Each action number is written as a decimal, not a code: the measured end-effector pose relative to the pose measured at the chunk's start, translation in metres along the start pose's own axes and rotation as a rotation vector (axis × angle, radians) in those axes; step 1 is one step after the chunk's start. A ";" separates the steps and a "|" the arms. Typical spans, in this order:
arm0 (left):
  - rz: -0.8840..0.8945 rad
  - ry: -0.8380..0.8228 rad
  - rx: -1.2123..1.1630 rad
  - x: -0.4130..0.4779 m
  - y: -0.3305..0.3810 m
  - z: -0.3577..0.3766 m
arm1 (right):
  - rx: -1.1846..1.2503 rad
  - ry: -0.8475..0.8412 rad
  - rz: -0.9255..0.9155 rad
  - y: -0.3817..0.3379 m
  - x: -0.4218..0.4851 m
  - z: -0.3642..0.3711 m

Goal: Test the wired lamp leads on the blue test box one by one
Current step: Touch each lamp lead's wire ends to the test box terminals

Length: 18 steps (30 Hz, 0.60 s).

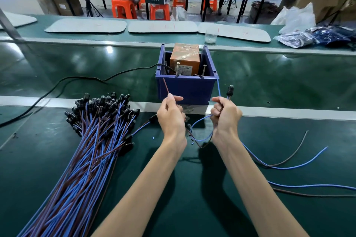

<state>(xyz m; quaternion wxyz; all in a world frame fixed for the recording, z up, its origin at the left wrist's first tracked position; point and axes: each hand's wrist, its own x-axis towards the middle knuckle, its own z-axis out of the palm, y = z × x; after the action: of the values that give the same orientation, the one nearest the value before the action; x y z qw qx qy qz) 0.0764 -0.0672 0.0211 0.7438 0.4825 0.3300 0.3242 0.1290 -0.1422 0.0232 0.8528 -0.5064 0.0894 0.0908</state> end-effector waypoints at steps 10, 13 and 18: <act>-0.053 0.080 0.014 0.011 0.005 0.005 | -0.081 -0.007 -0.062 0.001 0.005 0.006; -0.024 0.114 0.057 0.017 0.008 0.008 | -0.074 -0.016 -0.047 0.001 0.007 0.011; 0.013 0.165 0.124 0.028 0.013 0.014 | -0.086 -0.028 -0.028 -0.005 0.014 0.019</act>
<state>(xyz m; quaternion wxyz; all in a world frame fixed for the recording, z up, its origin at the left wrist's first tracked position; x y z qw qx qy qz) 0.1017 -0.0477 0.0328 0.6808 0.5012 0.4064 0.3465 0.1448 -0.1272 0.0328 0.8327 -0.5423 0.0663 0.0897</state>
